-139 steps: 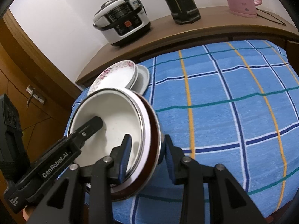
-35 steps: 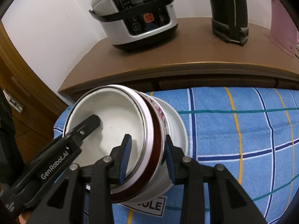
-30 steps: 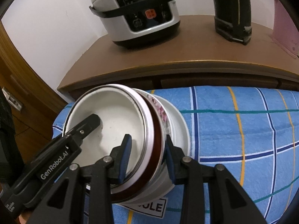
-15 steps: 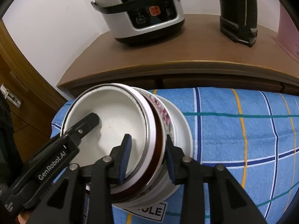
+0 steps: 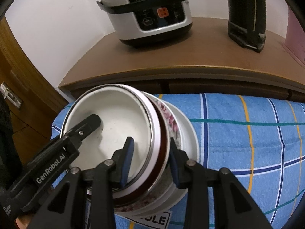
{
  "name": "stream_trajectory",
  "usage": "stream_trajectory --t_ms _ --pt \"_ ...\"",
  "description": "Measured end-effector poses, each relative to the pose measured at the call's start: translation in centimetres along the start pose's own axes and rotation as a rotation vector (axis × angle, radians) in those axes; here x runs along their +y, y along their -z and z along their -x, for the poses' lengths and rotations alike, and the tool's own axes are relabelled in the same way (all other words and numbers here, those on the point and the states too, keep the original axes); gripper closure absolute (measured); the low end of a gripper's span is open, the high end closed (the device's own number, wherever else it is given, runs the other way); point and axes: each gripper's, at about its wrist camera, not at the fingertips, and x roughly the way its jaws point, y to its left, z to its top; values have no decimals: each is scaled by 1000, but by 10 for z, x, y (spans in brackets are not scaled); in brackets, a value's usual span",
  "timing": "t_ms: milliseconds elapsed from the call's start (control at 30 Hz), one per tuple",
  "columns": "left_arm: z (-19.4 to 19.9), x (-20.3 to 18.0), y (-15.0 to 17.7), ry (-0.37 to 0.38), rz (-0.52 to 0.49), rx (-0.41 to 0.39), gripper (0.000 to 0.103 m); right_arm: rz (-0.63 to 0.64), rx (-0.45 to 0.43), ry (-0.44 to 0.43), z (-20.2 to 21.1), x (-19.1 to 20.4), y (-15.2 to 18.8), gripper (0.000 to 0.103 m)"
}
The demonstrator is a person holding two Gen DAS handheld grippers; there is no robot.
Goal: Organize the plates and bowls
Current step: 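Lower the nested bowls onto the floral plates with the left tool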
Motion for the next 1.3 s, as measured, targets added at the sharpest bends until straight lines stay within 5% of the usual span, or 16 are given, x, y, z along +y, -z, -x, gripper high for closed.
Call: stream_trajectory --t_ms 400,600,1100,1233,1300 --pt "-1 0 -2 -1 5 27 77 -20 33 -21 1 -6 -3 67" --pt "-1 2 -4 -2 3 58 77 48 147 -30 -3 1 -14 67" --pt "3 2 -5 -43 -38 73 77 242 178 86 -14 33 -22 67" --pt "6 2 -5 -52 -36 60 72 198 176 59 -13 22 -18 52" --pt "9 0 -5 -77 -53 41 61 169 153 46 -10 16 -18 50"
